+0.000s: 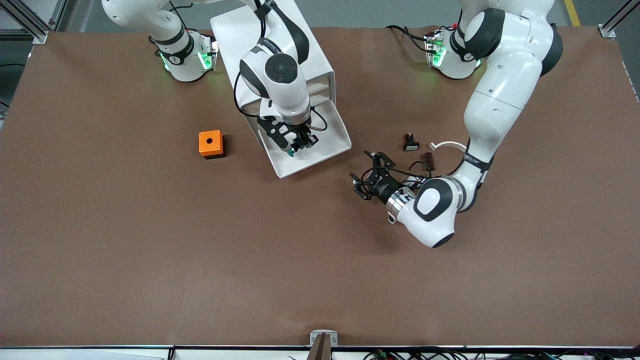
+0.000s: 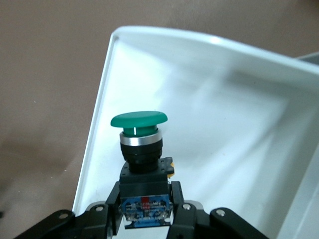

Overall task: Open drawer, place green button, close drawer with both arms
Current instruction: 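Lower the green button into the open drawer and open the right gripper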

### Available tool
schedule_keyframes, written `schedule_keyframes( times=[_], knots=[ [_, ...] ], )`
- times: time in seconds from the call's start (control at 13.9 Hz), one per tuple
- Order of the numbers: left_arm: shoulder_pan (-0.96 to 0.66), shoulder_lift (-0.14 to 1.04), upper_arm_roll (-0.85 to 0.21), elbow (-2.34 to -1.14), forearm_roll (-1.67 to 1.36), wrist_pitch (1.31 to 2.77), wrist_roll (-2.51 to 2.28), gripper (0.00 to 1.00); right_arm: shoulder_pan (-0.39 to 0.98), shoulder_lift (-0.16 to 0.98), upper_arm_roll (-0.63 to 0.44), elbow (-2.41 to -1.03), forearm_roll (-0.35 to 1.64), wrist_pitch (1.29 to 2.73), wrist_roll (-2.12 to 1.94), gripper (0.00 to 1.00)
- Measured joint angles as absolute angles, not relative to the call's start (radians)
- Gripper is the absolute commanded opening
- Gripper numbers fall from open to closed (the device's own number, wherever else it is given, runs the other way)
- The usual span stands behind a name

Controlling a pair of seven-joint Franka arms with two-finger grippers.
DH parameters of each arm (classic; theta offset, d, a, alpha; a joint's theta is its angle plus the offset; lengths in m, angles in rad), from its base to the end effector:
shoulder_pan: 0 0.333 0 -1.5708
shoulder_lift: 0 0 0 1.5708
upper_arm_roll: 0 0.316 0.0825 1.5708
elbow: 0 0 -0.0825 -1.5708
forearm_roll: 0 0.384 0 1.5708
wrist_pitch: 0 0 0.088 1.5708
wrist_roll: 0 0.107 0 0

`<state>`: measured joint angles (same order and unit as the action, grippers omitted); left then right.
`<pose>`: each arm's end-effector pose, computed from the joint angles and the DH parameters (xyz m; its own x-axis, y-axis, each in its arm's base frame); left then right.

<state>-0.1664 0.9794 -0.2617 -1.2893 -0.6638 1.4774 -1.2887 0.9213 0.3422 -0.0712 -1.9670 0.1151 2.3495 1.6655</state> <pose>0.5940 -0.3076 0.1681 0.0184 0.6078 -0.7939 0.6488 -0.6114 -0.4531 0.4036 0.4648 0.3027 0.6290 -0.7747 -0.0647 -0.7773 -0.6282 -0.0336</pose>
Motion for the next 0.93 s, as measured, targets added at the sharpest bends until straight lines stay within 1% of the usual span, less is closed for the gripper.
schedule_keyframes(
  times=[0.22, 0.57, 0.79, 0.86, 0.93],
  knots=[
    [-0.157, 0.918, -0.260, -1.287, -0.475, 1.508, -1.100, 0.99, 0.933, 0.363, -0.072, -1.965, 0.115, 2.367, 1.702, 0.00],
    [-0.160, 0.839, -0.257, -1.285, -0.206, 1.711, -1.071, 0.99, 0.943, 0.390, -0.072, -1.936, 0.115, 2.372, 1.762, 0.00],
    [-0.153, 0.816, -0.241, -1.270, -0.170, 1.790, -1.023, 0.99, 0.944, 0.410, -0.072, -1.920, 0.115, 2.372, 1.798, 0.00],
    [-0.152, 0.813, -0.233, -1.264, -0.169, 1.808, -1.012, 0.99, 0.944, 0.414, -0.072, -1.919, 0.115, 2.372, 1.804, 0.03],
    [-0.151, 0.814, -0.228, -1.260, -0.169, 1.818, -1.007, 0.99, 0.944, 0.418, -0.072, -1.918, 0.115, 2.372, 1.811, 0.22]
  ],
)
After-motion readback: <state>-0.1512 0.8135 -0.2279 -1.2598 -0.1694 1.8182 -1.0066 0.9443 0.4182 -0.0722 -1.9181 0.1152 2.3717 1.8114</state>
